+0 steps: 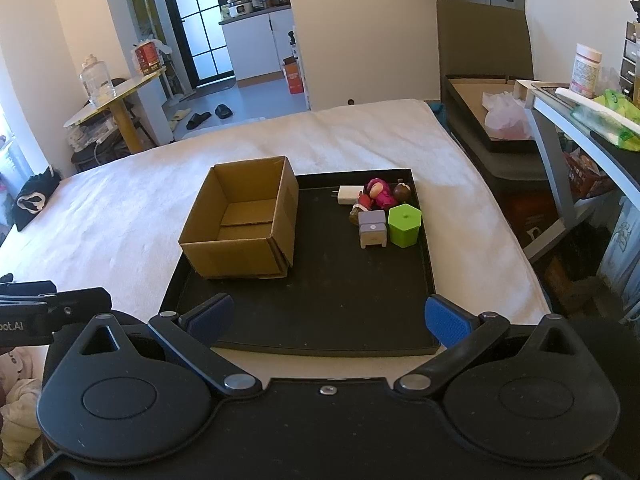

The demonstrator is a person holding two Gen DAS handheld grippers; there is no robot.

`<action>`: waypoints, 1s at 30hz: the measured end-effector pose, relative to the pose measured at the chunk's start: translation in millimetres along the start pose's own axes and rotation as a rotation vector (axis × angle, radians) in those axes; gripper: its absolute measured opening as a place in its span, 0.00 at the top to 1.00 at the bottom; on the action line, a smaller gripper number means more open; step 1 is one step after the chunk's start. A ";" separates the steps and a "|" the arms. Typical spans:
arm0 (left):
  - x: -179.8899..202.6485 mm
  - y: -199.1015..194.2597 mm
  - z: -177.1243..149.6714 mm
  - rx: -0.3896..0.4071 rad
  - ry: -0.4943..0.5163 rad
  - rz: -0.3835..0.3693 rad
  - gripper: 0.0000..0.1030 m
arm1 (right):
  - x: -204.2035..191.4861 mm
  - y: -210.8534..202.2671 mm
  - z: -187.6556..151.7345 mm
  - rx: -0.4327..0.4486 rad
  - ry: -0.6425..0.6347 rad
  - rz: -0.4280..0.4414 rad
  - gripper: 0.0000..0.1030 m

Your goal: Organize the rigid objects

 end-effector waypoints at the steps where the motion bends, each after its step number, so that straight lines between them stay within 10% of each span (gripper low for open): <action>1: 0.2 0.1 -0.1 -0.001 0.000 0.001 0.04 | 0.0 -0.1 -0.1 0.000 -0.001 0.000 0.00; 30: -2.8 -4.1 0.6 0.006 -0.007 -0.001 0.04 | 1.9 -2.3 1.7 0.009 -0.005 0.001 0.00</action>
Point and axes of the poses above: each gripper's, at about its wrist camera, not at the fingertips, and y roughly the way its jaws point, x to its right, z to its top, the point moved 5 cm from there along y, roughly the way its jaws point, and after that the axes turned 4 degrees about -z, right-handed, at the moved point
